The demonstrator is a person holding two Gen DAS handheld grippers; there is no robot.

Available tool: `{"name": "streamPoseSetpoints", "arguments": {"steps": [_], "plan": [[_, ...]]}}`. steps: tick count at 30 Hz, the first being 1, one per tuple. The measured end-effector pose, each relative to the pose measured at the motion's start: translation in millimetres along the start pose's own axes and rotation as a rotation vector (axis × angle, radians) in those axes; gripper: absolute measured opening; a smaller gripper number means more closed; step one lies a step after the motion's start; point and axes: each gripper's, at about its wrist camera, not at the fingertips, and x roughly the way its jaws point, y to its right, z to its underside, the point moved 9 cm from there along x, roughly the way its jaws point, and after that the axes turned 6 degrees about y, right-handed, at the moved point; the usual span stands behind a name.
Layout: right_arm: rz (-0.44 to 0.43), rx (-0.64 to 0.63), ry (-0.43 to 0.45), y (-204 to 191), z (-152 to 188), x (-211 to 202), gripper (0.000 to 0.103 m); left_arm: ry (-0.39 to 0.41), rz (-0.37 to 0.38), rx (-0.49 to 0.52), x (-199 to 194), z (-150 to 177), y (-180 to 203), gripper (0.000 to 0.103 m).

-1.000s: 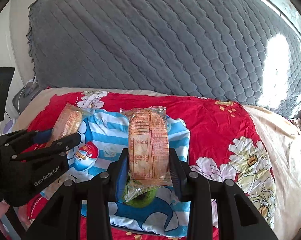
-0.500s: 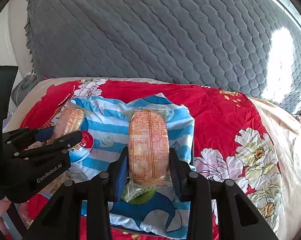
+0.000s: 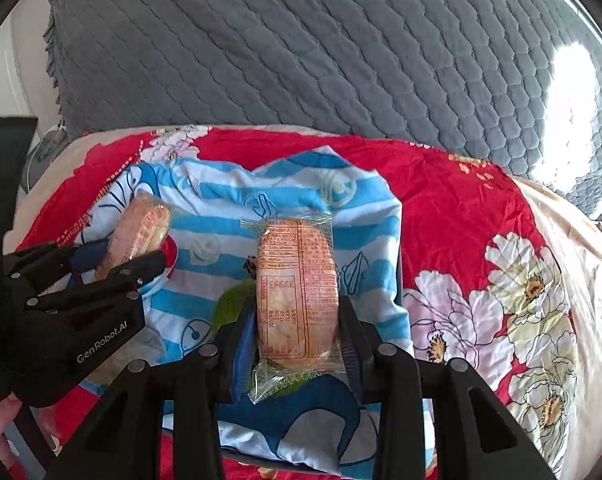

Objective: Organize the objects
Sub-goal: 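Carry both snack packets over the striped shirt in the tray, then open both tools to drop the snack packets onto the striped shirt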

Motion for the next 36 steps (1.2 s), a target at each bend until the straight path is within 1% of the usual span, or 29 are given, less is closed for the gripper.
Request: {"name": "streamPoseSetpoints", "arguments": {"steps": [7,12,23,24,27,31,33,36], "plan": [[0.003,0.000,-0.016,-1.5,6.2,7.0,0.038,0.018,0.011,0.028,0.0,-0.4,11.0,0.040],[0.009,0.000,-0.031,-0.9,8.6,10.1,0.038,0.014,0.031,0.025,-0.8,-0.6,18.5,0.041],[0.007,0.002,-0.052,-3.5,14.6,14.7,0.038,0.019,0.032,0.047,-1.3,3.8,24.8,0.041],[0.008,0.006,-0.054,-2.3,14.9,14.7,0.038,0.012,0.035,0.042,-0.6,5.0,25.1,0.041],[0.012,0.006,-0.061,-0.3,15.6,13.9,0.038,-0.044,0.056,0.010,7.3,16.2,24.2,0.042],[0.014,0.002,-0.070,1.0,18.0,13.3,0.038,-0.047,0.046,0.035,8.7,24.2,25.4,0.042],[0.014,0.002,-0.079,1.7,20.5,13.3,0.038,-0.053,0.048,0.030,8.2,25.6,25.5,0.043],[0.017,0.000,-0.097,2.2,24.2,13.9,0.038,-0.057,0.046,0.030,6.1,26.4,24.6,0.048]]}}
